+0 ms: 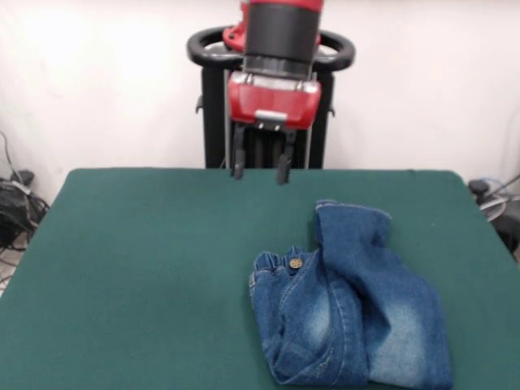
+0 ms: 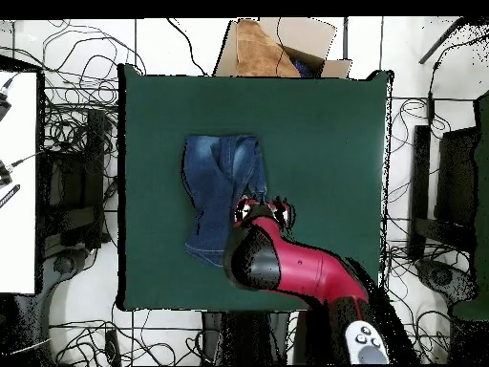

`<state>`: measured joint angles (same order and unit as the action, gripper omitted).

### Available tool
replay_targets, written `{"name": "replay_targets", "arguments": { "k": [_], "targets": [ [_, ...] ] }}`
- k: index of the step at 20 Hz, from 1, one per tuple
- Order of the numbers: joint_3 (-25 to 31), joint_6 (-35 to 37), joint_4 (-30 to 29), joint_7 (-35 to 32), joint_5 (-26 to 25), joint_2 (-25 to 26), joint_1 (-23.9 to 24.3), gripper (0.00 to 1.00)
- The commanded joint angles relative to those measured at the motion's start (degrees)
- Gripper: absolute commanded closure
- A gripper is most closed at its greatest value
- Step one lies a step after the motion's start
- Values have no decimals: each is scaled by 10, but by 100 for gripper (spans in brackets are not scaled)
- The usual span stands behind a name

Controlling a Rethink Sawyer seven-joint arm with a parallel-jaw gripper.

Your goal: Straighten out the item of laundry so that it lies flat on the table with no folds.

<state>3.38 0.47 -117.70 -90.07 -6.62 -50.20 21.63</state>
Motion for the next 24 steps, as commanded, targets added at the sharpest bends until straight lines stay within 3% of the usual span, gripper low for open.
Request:
{"name": "replay_targets", "arguments": {
  "k": [1, 11, 19, 24],
  "targets": [
    [151, -73, -23, -95, -54, 70, 94, 0],
    [256, -99, -76, -147, -41, 54, 168, 0],
    [321, -150, -90, -159, -50, 88, 211, 0],
    [293, -202, -75, -139, -67, 107, 196, 0]
  ]
}}
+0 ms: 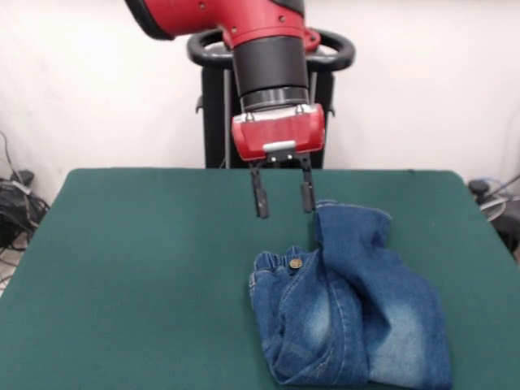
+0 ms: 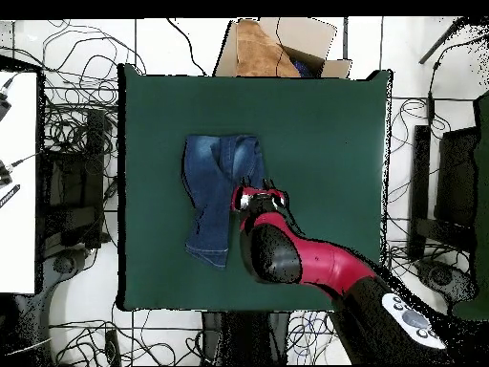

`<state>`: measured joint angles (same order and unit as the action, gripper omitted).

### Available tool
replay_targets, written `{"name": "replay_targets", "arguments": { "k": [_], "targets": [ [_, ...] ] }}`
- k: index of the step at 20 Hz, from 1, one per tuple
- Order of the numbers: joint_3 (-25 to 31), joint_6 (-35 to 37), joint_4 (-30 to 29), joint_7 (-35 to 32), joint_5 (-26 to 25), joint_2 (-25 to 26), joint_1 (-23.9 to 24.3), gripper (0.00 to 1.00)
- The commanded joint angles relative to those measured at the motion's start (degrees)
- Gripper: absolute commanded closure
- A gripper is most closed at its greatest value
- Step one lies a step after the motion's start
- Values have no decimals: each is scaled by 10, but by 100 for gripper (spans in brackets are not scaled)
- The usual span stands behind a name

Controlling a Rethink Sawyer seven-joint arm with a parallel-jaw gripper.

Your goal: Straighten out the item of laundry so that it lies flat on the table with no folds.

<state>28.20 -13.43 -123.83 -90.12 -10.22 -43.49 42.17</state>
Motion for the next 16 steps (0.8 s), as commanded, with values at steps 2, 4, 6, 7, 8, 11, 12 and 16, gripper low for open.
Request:
{"name": "replay_targets", "arguments": {
  "k": [2, 4, 6, 7, 8, 11, 12, 16],
  "targets": [
    [31, -73, -5, -125, -41, 50, -11, 0],
    [22, -73, 4, -115, -47, 62, -11, 0],
    [-4, -44, 16, -94, -37, 67, -26, 0],
    [-22, -27, 25, -82, -29, 67, -39, 0],
    [-27, -21, 28, -78, -27, 69, -41, 0],
    [-45, 5, 37, -62, -24, 68, -50, 0],
    [-47, 3, 38, -61, -26, 72, -50, 0],
    [-48, -8, 44, -61, -36, 89, -47, 0]
  ]
}}
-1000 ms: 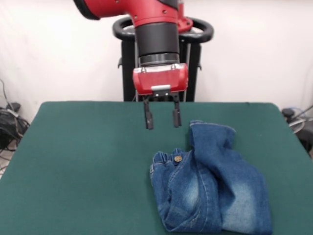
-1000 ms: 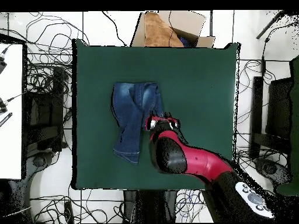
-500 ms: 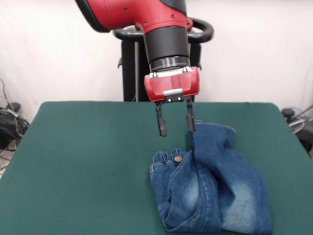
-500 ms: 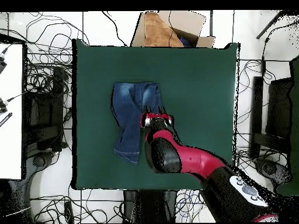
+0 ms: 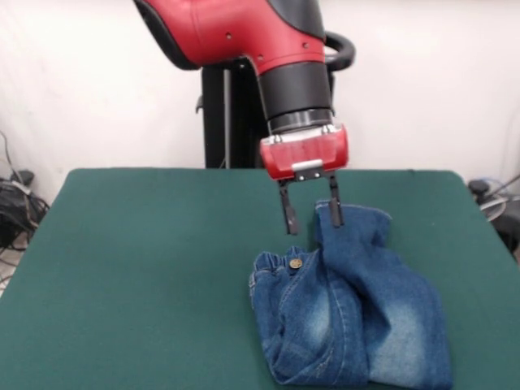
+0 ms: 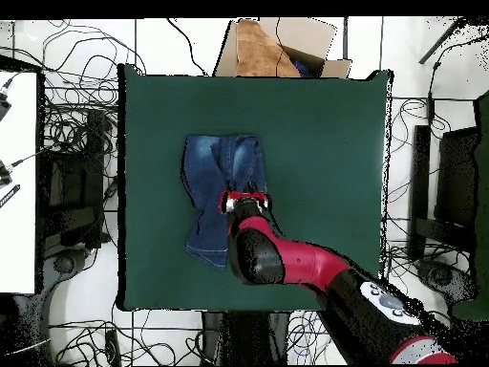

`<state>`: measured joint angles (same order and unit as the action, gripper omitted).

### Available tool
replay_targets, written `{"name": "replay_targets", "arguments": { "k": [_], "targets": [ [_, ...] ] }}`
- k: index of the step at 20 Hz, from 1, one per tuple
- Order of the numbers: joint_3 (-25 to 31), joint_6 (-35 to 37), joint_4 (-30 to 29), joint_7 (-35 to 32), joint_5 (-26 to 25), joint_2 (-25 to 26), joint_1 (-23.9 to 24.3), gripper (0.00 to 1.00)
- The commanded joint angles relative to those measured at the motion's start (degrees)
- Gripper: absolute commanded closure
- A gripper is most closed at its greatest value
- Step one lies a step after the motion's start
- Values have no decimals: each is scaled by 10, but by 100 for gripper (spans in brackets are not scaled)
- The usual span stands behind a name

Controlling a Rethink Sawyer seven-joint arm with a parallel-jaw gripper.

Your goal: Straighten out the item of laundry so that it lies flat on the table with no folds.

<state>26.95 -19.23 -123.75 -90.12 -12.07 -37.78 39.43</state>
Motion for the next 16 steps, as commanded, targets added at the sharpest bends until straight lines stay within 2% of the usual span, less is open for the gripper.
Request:
{"name": "replay_targets", "arguments": {
  "k": [1, 16],
  "targets": [
    [-38, 49, 46, -60, -17, 33, -21, 0],
    [-87, 38, 82, -41, -46, 43, -37, 0]
  ]
}}
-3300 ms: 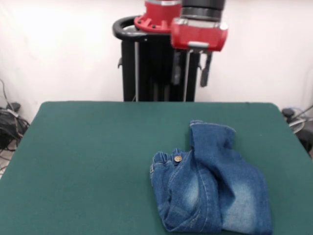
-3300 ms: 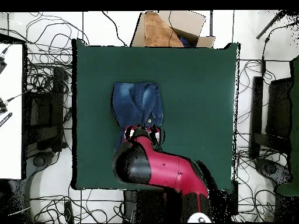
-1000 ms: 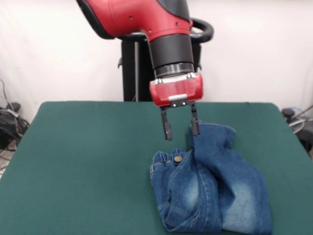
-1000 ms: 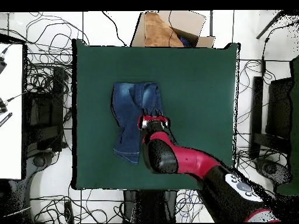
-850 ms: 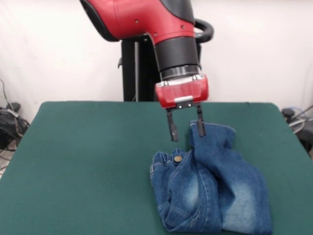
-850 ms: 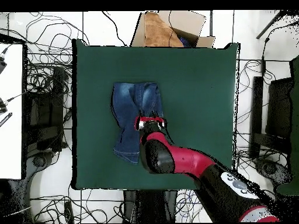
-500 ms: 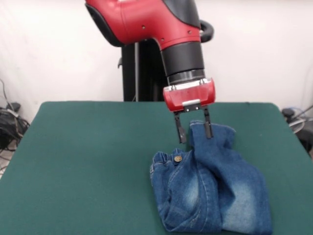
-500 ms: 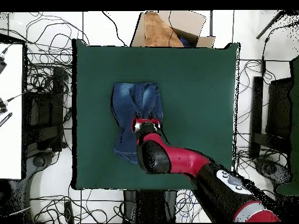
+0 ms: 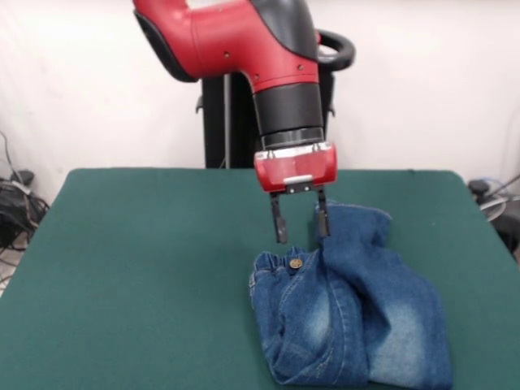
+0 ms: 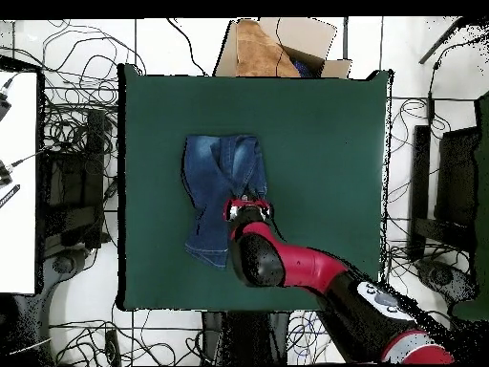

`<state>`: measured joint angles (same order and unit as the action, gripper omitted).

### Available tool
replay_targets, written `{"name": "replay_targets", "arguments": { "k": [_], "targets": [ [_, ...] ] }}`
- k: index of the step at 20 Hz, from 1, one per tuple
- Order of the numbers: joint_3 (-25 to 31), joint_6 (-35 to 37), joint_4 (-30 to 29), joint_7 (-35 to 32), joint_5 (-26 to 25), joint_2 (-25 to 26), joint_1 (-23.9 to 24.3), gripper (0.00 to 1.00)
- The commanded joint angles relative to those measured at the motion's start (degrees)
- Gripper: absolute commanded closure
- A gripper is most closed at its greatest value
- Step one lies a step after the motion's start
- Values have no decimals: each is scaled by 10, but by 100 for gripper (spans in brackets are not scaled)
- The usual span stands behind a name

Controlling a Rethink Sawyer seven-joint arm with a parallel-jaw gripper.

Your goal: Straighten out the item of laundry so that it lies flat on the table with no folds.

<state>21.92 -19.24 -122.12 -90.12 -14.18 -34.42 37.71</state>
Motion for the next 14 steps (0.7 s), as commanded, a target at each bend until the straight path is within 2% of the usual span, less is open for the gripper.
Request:
{"name": "replay_targets", "arguments": {
  "k": [1, 6, 14],
  "targets": [
    [-37, 36, 67, -41, -29, 11, -19, 0],
    [-36, 29, 76, -51, -41, 25, -19, 0],
    [10, 7, 90, -71, -81, 60, 13, 0]
  ]
}}
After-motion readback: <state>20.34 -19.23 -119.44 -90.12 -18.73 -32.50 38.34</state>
